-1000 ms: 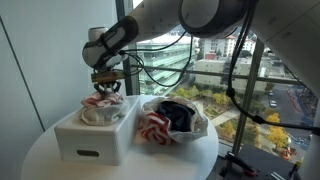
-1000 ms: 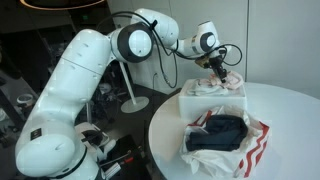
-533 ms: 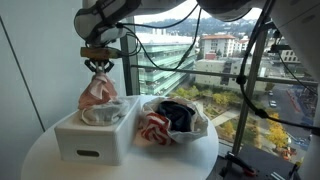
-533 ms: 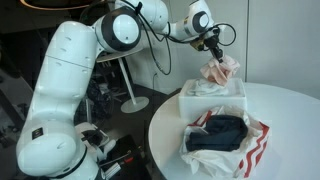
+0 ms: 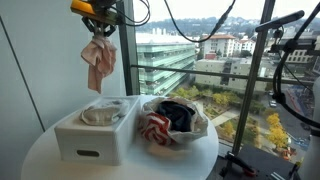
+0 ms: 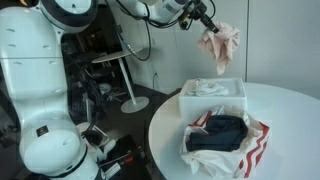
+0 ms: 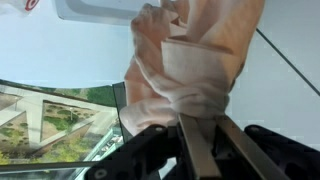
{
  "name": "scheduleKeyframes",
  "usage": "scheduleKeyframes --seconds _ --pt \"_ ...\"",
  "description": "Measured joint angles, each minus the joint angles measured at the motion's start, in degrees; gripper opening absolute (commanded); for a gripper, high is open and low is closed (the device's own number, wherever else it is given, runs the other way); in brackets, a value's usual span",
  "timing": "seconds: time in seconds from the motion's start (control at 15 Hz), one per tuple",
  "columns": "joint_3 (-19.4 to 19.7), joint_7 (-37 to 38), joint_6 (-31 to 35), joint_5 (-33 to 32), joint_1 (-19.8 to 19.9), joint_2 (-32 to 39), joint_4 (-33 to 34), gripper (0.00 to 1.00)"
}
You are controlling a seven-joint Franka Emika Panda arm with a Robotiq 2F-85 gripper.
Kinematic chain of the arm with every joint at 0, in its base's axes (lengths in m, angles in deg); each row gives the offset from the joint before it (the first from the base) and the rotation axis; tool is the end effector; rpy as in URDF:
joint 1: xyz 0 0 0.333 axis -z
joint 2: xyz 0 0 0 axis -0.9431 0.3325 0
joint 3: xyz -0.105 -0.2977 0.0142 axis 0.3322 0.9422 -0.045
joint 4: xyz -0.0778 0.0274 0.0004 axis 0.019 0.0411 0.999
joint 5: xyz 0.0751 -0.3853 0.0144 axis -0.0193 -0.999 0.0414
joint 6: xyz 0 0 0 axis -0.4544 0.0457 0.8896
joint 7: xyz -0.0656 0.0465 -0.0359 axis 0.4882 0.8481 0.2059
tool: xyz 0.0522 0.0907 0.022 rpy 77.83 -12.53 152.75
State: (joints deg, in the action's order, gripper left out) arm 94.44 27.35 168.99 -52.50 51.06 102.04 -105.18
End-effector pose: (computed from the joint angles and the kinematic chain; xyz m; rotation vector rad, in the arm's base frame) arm 0.6623 0.1791 0.5877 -2.7153 0.9020 -1.0785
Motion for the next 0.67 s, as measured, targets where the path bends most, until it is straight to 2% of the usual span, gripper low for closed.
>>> scheduleKeyframes --seconds 0.27,0.4,0.67 --pt "2.5 17.3 -0.3 -10.9 -1.8 -12.1 -11.9 0.04" --pt "0.2 25.7 -2.7 -15.4 0.8 -18.2 -18.1 0.04" --pt "-5.8 37.1 -8.6 -16.2 8.2 -30.0 -31.3 0.05"
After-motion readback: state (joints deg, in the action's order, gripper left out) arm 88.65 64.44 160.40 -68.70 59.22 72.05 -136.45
